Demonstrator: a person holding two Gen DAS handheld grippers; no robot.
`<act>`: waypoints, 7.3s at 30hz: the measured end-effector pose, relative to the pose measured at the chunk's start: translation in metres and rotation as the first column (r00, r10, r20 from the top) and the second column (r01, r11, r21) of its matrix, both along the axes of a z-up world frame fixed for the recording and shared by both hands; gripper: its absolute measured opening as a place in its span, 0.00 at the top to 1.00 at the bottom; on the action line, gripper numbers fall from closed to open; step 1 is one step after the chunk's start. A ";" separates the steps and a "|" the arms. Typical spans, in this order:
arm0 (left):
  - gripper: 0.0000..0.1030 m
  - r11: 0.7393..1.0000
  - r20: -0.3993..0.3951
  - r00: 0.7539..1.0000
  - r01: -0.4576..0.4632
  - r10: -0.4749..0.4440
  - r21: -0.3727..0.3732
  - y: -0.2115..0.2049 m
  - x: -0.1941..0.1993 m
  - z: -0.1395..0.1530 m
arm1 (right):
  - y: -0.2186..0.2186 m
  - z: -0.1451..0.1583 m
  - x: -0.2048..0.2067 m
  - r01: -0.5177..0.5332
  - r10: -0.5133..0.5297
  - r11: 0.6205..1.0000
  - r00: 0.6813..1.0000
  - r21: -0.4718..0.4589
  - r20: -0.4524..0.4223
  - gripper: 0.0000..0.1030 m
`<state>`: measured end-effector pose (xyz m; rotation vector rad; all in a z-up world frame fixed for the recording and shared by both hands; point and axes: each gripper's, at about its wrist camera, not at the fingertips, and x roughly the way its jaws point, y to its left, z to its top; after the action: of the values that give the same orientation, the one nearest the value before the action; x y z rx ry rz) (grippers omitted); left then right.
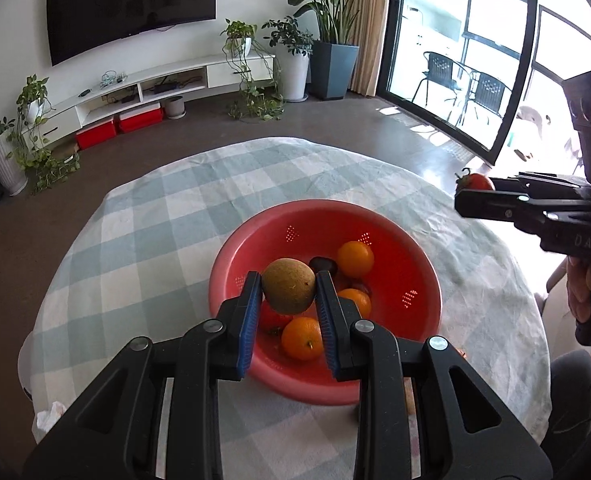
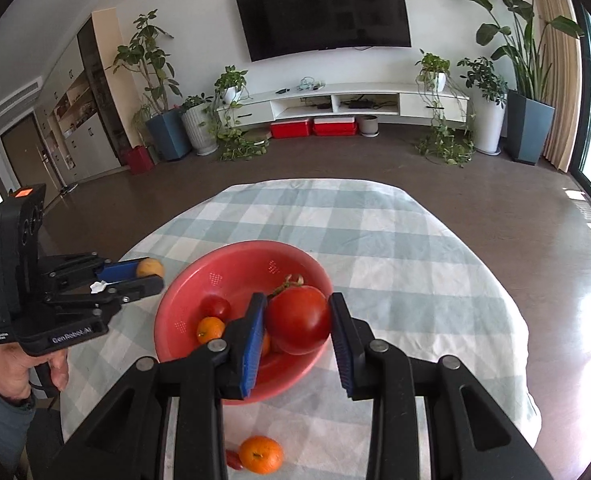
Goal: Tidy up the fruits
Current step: 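Lower the brown fruit into the red bowl with the left tool while the right tool releases the tomato, then raise both open tools out of the red bowl, then move the left tool to the dark plum and close on it, then grasp the large orange with the right tool while the left tool holds the plum, then carry the plum and orange over the red bowl and lower both tools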
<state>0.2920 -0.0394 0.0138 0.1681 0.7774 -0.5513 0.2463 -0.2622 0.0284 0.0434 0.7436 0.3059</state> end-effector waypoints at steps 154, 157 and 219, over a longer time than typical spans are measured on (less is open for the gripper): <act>0.74 0.854 -0.133 0.863 0.503 -0.488 0.131 -0.030 -0.067 -0.114 | 0.015 -0.069 -0.164 0.013 -0.008 0.994 0.999 0.104 -0.052 0.22; 0.74 0.876 -0.118 0.882 0.469 -0.456 0.115 -0.023 -0.071 -0.111 | 0.014 -0.068 -0.154 0.010 -0.006 0.997 0.998 0.076 -0.056 0.23; 0.74 0.994 0.005 1.000 -0.023 0.024 -0.105 0.023 -0.045 -0.003 | -0.023 0.010 -0.049 0.088 -0.089 0.992 0.996 0.086 0.012 0.59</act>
<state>0.2467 -0.0159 0.0112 0.0631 0.7419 -0.5681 0.1975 -0.2849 0.0381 0.1544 0.7108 0.2533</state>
